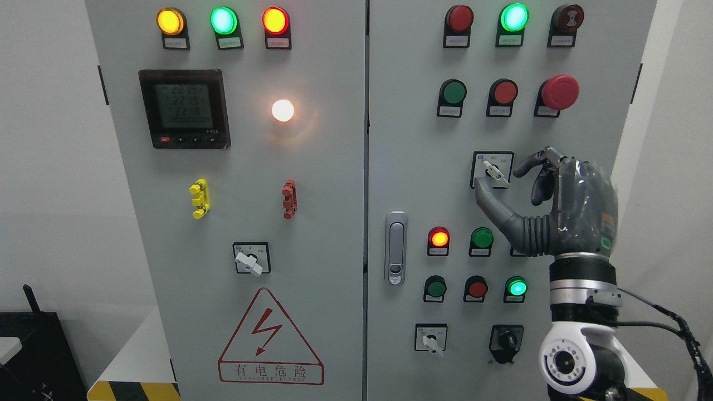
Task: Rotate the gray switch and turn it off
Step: 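Pinch the white switch knob between right thumb and fingers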
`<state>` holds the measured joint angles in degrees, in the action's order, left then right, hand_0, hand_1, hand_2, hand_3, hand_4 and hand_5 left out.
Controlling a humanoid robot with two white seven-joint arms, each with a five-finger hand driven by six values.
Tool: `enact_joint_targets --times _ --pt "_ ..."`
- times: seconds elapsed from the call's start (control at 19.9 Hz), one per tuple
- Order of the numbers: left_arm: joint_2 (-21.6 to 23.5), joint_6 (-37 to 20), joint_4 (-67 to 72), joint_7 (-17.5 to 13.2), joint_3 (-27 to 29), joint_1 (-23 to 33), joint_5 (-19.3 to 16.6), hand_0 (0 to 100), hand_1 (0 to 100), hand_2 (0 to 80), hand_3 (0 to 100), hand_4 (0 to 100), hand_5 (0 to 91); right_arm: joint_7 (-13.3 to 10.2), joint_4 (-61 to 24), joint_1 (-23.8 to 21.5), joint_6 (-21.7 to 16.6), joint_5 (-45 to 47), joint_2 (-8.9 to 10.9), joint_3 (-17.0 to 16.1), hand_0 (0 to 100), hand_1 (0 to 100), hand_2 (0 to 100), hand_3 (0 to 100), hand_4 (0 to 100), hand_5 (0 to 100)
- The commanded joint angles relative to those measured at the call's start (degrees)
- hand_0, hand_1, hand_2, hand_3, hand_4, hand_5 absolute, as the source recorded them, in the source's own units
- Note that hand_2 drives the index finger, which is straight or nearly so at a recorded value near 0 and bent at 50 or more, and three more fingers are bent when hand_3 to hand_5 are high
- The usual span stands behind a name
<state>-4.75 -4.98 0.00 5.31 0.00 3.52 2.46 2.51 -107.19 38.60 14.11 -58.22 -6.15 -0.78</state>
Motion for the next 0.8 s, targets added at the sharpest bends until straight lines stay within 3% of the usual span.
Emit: enact_joint_targets --times 0.0,0.75 --pt "0.00 -0.03 0.79 -0.04 -0.09 0.00 0.00 12 39 0.0 0 0 0.0 -0.31 2.07 0.87 0.04 -0.32 0.26 -0.36 0 44 58 97 94 100" --pt "0.00 -0.03 0.79 -0.04 -0.09 0.00 0.00 12 39 0.0 0 0 0.0 -0.31 2.25 0.78 0.04 -0.41 0.70 -2.30 0 45 56 96 94 100"
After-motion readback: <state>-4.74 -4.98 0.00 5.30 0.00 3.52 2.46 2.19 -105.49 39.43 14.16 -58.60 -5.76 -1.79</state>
